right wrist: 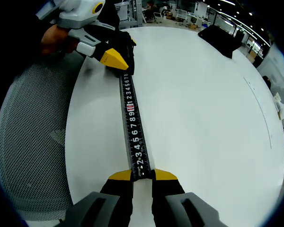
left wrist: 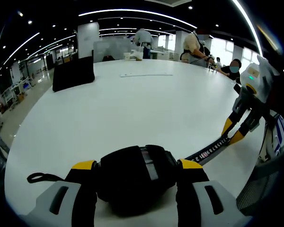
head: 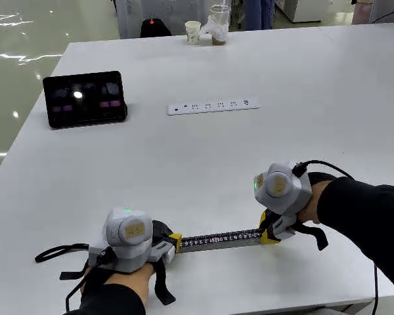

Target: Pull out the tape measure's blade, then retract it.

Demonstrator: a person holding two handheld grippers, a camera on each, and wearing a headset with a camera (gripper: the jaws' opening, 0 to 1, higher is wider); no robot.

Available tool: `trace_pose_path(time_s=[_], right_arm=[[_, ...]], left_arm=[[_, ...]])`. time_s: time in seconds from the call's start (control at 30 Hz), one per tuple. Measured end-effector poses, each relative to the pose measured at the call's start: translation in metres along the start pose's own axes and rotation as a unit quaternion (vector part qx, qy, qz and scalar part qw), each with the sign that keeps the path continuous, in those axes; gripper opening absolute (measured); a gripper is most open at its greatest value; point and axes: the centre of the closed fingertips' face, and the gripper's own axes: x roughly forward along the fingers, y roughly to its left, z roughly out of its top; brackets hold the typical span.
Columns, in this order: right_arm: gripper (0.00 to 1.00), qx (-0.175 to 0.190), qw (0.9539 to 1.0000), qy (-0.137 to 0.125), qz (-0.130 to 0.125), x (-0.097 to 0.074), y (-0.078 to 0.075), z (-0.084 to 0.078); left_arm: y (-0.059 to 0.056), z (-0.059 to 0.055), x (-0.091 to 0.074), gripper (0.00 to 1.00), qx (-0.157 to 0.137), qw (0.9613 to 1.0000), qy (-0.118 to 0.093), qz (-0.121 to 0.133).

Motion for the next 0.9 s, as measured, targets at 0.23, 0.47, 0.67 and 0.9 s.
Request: trace_pose_path(time_s=[0.23,0.47,0.67,0.9], right_arm=[[0.12,-0.003,1.0000,-0.005,0.000,0.001,0.001,0.003],[0.12,-0.001,1.0000,-0.005,0.001,0.003,0.003,0.007],[0.11,0.001,1.0000,0.000,0.001,0.004,0.003,0.009],[0.11,0.003,1.0000,0.000,0.000,0.005,0.004,0.012]], left_arm=[[0.000,0.000,0.000,0.63,0.000,1.0000,-0.001,-0.001],[0.000,-0.001,-0.001,0.63,0.001,1.0000,-0.002,-0.002],[0.000,0.000,-0.001,0.63,0.001,1.0000,-0.002,-0.002],[0.000,0.000,-0.001,0.63,0.001,1.0000,-0.002,-0.002]])
